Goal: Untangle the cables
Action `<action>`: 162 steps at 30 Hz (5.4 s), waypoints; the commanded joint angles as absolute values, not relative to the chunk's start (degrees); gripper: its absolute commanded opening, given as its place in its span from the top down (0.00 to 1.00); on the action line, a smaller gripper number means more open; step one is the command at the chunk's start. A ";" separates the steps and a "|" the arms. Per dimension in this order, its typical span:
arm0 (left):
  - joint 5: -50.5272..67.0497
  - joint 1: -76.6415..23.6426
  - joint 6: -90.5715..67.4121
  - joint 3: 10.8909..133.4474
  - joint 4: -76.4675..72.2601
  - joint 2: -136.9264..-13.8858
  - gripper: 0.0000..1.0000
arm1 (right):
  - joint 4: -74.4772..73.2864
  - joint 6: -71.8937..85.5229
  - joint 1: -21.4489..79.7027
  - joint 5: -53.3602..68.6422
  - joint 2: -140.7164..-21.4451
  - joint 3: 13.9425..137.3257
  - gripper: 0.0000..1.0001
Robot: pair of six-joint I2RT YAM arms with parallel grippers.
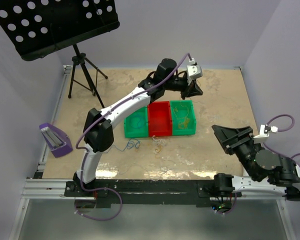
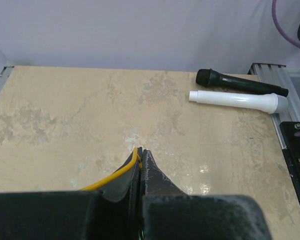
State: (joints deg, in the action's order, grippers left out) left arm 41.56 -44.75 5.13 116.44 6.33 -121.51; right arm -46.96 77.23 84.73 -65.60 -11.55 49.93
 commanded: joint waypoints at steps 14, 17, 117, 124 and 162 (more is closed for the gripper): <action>46.49 -43.25 0.53 115.94 10.63 -128.41 0.70 | -52.81 84.10 85.25 -71.81 -14.67 54.93 0.33; 44.83 -42.45 -1.23 112.16 11.68 -125.96 0.66 | -55.54 87.18 85.17 -71.63 -17.57 55.28 0.33; 31.99 -29.88 13.36 94.49 39.02 -95.36 0.47 | 1.05 37.53 24.87 -26.37 -63.80 42.63 1.00; 30.33 -29.97 13.80 93.87 38.94 -94.66 0.47 | -3.24 39.64 25.92 -31.10 -75.13 45.61 1.00; 35.86 -25.75 31.99 83.67 53.17 -89.21 0.43 | -14.16 44.74 45.77 -14.00 -56.96 39.22 0.33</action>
State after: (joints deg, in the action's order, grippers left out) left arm 33.89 -26.28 28.53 84.86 52.88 -92.33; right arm -13.93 43.70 40.51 -23.62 -59.40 46.19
